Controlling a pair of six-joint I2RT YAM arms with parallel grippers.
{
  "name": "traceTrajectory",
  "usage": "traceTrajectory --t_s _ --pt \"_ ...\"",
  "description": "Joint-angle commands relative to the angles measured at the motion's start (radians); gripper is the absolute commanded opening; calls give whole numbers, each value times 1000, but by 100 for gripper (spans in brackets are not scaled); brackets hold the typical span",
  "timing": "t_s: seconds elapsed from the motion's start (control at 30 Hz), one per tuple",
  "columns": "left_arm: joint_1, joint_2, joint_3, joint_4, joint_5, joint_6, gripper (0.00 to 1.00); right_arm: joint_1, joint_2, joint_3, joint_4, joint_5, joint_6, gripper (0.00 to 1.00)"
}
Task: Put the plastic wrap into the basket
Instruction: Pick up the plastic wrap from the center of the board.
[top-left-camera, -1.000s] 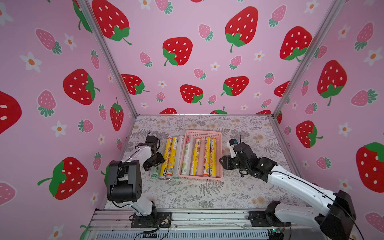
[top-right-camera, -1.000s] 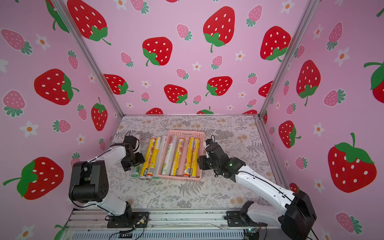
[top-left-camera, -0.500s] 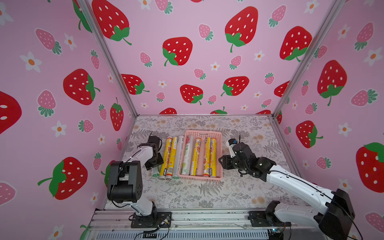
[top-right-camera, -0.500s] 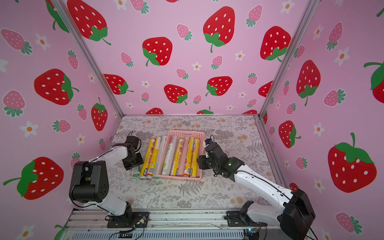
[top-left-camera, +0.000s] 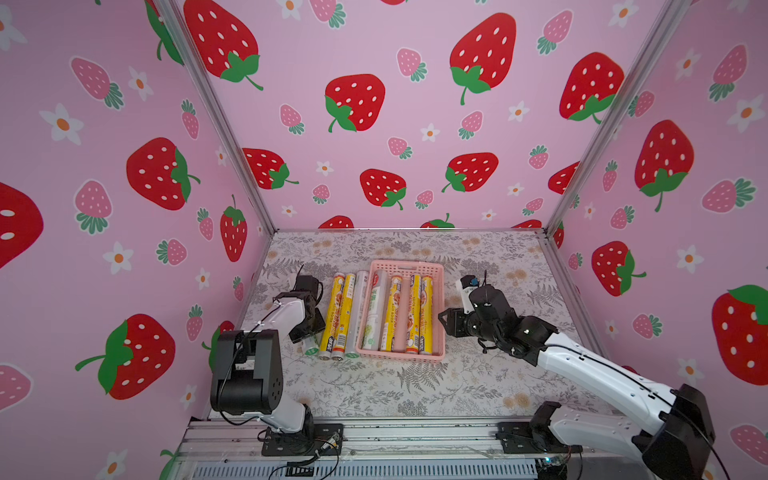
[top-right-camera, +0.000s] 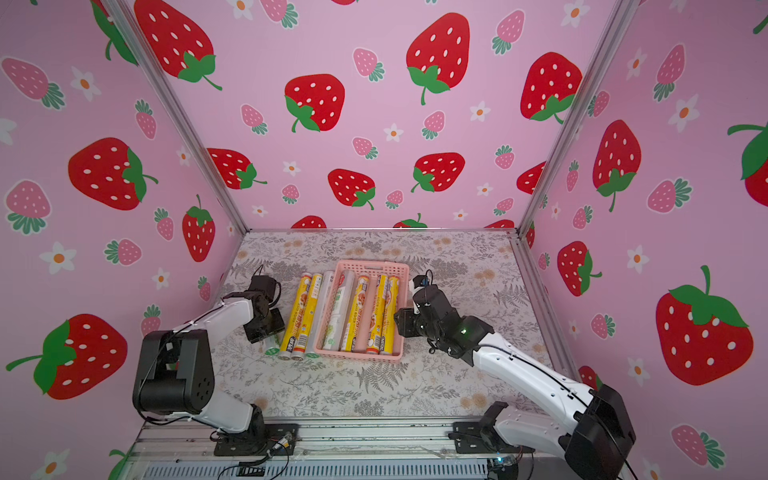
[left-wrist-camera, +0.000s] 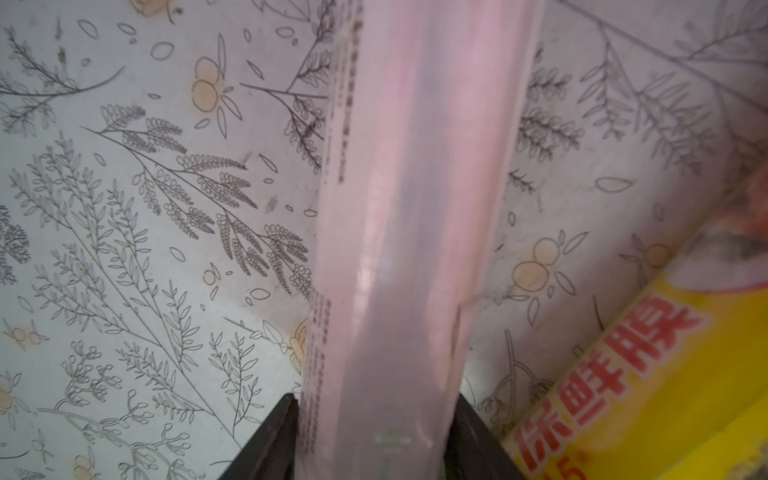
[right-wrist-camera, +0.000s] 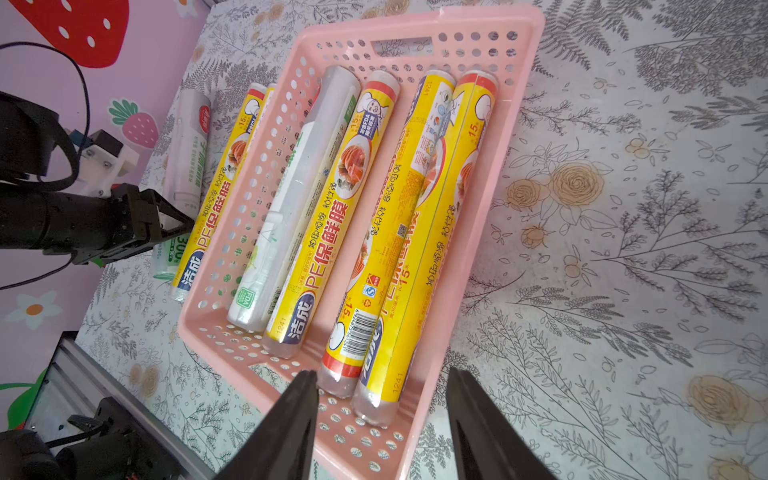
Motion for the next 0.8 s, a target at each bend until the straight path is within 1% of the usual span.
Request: traceTrajectory --t_s 0.0,0.03,0.13,0.3,0.43,0.63,0.77 --pt "-3 -76 -8 -1 26 -22 33 0 -39 18 -43 46 -26 54" --pt "-2 -90 -9 4 27 -27 31 1 -51 17 -48 60 -32 54" --pt "-8 -122 -5 5 28 -27 30 0 -83 10 -55 78 -45 54" --pt "-32 -173 8 -39 -17 -24 30 0 -114 2 -46 73 -38 54" --pt "-33 -211 -7 -31 -21 -22 31 0 -120 0 -40 67 -39 54" --pt "-33 -226 -48 -11 -8 -41 32 0 -124 7 -43 62 -50 55" --pt "-33 -187 -73 12 -34 -54 35 0 -123 9 -40 57 -50 55"
